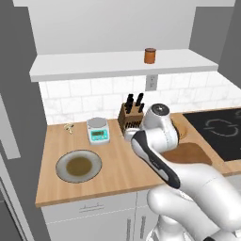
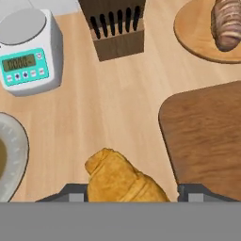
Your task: From the different types of pastries on the counter, select a croissant and place it on the cutting board. Then retrieve a jar of jam from the cabinet and place it alongside the croissant on the cutting board.
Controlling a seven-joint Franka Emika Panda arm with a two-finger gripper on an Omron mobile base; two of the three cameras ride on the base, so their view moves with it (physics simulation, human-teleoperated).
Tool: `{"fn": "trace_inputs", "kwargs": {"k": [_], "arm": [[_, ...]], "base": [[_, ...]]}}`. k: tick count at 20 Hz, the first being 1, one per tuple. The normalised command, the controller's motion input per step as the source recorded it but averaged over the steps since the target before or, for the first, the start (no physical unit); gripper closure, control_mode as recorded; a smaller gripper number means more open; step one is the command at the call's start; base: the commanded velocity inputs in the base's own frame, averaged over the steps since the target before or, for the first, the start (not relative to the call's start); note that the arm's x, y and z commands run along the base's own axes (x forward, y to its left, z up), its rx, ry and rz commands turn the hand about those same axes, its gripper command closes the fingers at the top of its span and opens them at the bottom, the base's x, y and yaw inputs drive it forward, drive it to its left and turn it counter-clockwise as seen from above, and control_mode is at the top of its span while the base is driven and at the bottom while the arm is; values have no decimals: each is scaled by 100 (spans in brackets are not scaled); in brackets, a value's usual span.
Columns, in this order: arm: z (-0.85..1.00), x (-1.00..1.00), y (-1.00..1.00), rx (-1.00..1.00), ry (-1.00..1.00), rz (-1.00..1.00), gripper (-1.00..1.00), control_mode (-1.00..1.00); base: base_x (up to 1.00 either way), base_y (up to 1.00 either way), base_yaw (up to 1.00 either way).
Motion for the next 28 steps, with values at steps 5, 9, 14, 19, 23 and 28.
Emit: {"fn": "trace_inputs", "kwargs": {"k": [5,9,14,19,23,28], "arm": [[26,-1,-70,-9,15,0,100,-100],[7,0,-94,-4,12,0,100,-100],[0,-5,-98,-1,8,-1,100,-100],[-25,-20,-68,0,1,-1,100,-100],[-40,-4,-32,0,0,0,100,-100],[-27,2,0,0,-1,0,100,-100]], "base": [[0,0,0],[0,0,0],[0,0,0],[0,0,0],[0,0,0],[0,0,0]]}}
